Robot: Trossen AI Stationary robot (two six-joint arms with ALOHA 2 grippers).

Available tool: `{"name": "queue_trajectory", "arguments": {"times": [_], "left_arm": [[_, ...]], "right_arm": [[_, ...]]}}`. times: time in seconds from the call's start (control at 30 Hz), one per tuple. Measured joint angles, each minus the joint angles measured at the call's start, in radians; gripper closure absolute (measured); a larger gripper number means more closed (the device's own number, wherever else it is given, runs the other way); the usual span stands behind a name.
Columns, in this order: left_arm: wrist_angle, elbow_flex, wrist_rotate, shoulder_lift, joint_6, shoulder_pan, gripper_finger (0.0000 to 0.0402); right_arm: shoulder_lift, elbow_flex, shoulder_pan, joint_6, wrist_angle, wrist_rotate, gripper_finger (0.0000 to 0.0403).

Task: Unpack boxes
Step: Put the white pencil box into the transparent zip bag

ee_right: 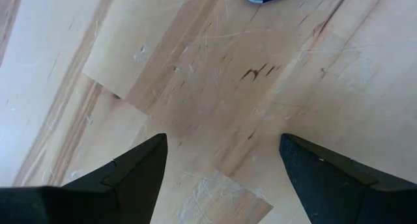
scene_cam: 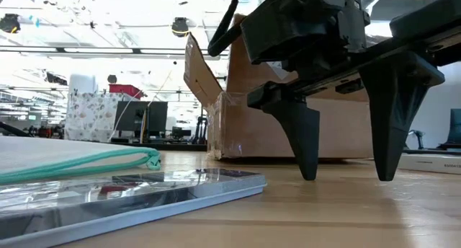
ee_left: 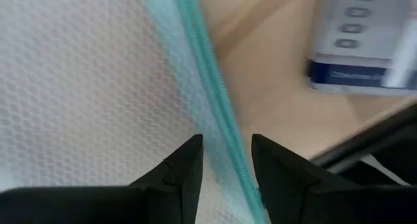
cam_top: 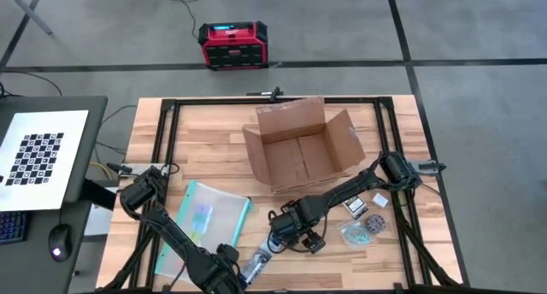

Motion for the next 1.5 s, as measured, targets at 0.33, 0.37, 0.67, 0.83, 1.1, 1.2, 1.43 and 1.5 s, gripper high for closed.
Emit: {"name": "queue_trajectory", "arguments": {"times": [0.33,0.37,0.67,0.83,1.1,1.2,1.43,1.5], "left_arm": [[0.037,-0.043,0.042,-0.003,-0.008,-0.002,0.0290],[0.036,-0.043,0.042,-0.003,-0.009,-0.002,0.0294],[0.077,-0.047,0.057,-0.045,-0.010,-0.002,0.0312],[0.129,-0.046,0.075,-0.048,-0.028,-0.018,0.0312],[0.075,-0.046,0.089,-0.048,-0.122,-0.055,0.0312],[0.090,-0.046,0.080,-0.048,-0.122,-0.055,0.0312],[0.097,-0.059,0.066,-0.035,-0.126,-0.056,0.0312],[0.097,-0.060,0.073,-0.030,-0.119,-0.055,0.0312]], "right_arm": [[0.000,0.000,0.000,0.000,-0.003,0.000,0.0112],[0.000,0.000,0.000,0.000,-0.003,0.000,0.0112],[0.000,0.000,-0.002,0.000,-0.002,0.000,0.0112],[0.000,0.000,-0.003,-0.001,-0.003,0.000,0.0112],[0.000,0.000,-0.006,-0.005,0.001,0.000,0.0112],[0.000,0.000,-0.006,-0.008,0.003,0.000,0.0112],[0.000,0.000,-0.006,-0.016,0.002,0.000,0.0112],[0.000,0.000,-0.008,-0.016,0.002,0.000,0.0112]]}}
